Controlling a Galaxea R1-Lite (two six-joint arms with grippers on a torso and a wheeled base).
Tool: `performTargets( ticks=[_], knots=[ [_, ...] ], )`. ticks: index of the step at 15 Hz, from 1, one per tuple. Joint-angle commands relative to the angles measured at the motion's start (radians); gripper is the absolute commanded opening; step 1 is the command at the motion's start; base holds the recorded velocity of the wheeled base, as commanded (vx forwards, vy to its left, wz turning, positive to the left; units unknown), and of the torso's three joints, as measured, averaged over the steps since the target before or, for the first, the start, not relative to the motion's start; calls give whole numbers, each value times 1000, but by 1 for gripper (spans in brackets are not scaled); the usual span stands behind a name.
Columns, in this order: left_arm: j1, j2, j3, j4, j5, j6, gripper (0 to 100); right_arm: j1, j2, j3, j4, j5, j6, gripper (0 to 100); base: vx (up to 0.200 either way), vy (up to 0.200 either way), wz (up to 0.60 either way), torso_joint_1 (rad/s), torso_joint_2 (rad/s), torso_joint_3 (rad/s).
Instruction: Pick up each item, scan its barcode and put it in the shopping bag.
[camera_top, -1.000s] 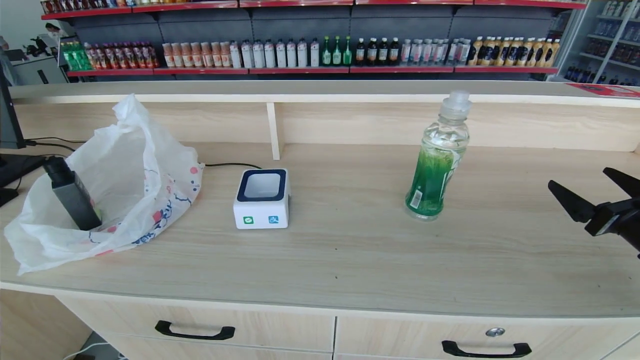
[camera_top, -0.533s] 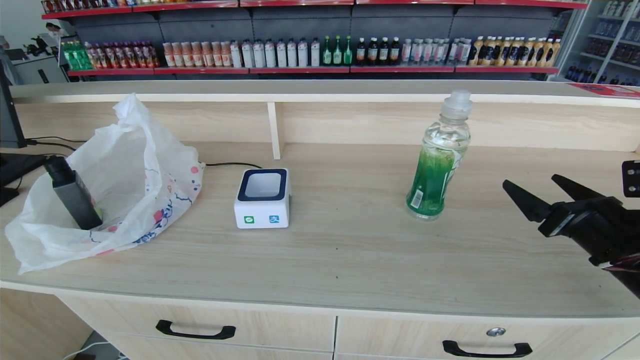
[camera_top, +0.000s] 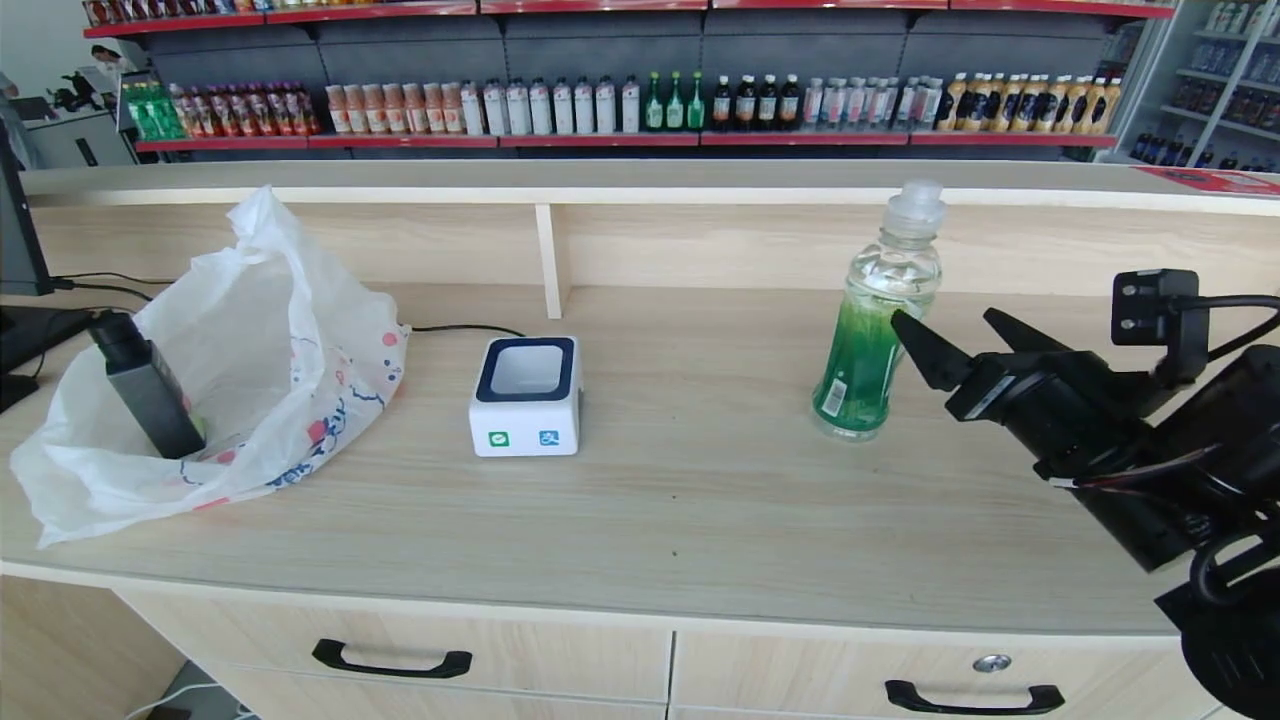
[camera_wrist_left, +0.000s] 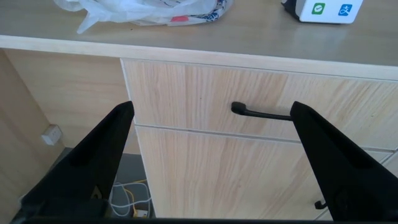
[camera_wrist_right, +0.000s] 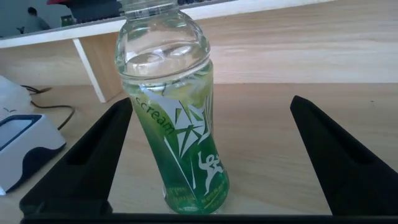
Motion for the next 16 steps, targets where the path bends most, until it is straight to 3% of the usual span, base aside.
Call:
performTargets(
  ticks=[1,16],
  knots=[
    [0,-1,0,0,0,1,100,7,51,-21,-1,1,-4,100,0,0,0,0,0,0],
    [0,0,0,-1,0,5,100,34,165,-93,-1,11,-33,100,0,0,0,0,0,0]
  ],
)
